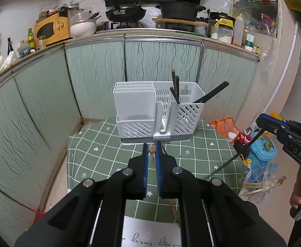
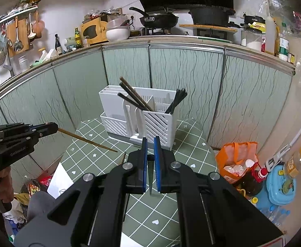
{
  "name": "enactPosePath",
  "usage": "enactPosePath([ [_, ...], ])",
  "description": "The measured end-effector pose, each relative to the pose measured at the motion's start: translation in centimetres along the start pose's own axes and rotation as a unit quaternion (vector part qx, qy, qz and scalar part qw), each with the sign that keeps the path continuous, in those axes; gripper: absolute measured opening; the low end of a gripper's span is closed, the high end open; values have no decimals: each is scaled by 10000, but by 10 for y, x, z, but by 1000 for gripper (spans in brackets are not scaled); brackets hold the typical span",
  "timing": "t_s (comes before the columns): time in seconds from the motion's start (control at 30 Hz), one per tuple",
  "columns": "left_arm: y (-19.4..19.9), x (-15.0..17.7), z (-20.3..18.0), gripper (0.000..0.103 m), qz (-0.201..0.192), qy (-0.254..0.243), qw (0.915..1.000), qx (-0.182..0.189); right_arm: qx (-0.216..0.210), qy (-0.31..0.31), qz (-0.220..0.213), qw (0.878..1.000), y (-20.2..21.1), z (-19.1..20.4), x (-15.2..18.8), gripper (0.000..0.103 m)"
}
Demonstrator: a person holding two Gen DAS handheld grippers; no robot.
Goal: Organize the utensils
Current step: 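Lift and carry the wooden chopstick toward the holder while the right tool carries its black one, then insert the wooden chopstick into the holder while the right tool inserts the black chopstick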
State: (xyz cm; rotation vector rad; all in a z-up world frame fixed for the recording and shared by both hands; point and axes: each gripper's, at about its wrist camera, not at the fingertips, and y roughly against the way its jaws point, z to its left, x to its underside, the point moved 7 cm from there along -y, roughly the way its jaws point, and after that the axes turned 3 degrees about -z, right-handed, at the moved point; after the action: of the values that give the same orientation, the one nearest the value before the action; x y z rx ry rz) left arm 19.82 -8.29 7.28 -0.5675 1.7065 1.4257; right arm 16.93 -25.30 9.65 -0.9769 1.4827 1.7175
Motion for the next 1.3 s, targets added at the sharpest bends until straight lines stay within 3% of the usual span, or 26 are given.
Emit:
enactPosePath([
  [0.6,24,-52,-21,8,-308,-252,9989,232,-30,112,-125,9999,9,2,-38,6],
  [1.3,24,-130,-46,8,-649,-371,9957,551,89,152,-554,9983,16,-20,-135,6],
])
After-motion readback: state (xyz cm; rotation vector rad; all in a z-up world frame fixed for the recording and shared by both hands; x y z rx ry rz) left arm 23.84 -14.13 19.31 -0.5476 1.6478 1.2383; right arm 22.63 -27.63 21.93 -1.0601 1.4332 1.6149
